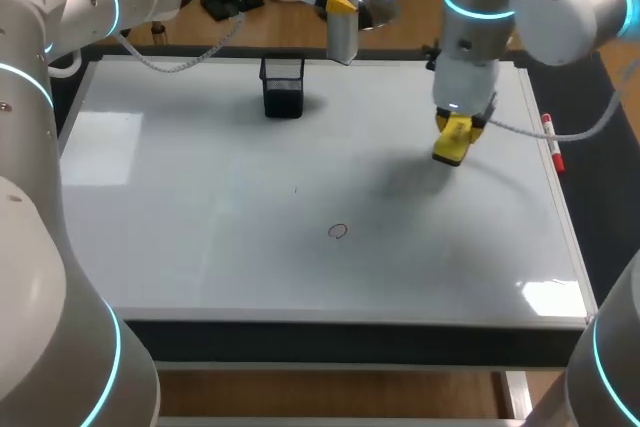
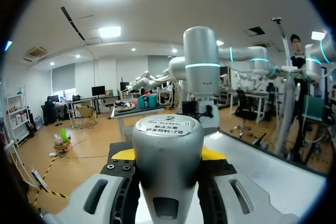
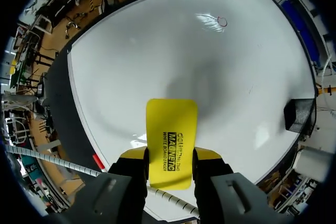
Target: Pick up the inspection probe, press it on each red-marked spot on the whiteboard one by one, put down the probe, pick up the eraser, and wipe off all the red marks.
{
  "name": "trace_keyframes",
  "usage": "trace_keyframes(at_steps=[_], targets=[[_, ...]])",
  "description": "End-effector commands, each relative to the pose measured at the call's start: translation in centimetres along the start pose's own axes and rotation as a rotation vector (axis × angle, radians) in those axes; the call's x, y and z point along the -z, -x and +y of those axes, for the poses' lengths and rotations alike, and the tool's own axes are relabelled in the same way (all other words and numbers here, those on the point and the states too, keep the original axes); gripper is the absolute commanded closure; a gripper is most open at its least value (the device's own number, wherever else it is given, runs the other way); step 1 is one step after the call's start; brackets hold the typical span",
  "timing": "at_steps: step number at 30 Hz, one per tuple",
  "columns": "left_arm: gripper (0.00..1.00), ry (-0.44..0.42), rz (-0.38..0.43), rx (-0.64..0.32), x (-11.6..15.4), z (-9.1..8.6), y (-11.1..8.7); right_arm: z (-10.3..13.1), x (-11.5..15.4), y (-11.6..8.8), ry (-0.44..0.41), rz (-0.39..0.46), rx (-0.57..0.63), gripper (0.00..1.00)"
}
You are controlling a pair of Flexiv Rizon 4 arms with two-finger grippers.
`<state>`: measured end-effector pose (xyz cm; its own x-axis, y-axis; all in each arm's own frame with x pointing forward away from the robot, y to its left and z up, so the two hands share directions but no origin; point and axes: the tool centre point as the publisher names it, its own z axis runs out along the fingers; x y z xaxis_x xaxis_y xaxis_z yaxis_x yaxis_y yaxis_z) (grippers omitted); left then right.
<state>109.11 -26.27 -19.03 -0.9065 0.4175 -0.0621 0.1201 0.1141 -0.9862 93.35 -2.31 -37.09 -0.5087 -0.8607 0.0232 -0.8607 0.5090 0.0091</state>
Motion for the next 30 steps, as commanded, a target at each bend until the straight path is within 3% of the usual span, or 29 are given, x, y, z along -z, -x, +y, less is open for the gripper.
trace_keyframes(at_steps=[1, 10, 30], targets=[[1.00, -0.005, 0.255, 0.002, 0.2, 0.2, 0.7, -0.3, 0.4, -3.3, 0.003, -0.039, -0.022, 1.00], [1.00, -0.005, 0.255, 0.002, 0.2, 0.2, 0.7, -0.7, 0.3, -4.5, 0.016, -0.037, -0.058, 1.00], [1.00, -0.005, 0.255, 0.002, 0.2, 0.2, 0.7, -0.7, 0.3, -4.5, 0.016, -0.037, -0.058, 1.00]])
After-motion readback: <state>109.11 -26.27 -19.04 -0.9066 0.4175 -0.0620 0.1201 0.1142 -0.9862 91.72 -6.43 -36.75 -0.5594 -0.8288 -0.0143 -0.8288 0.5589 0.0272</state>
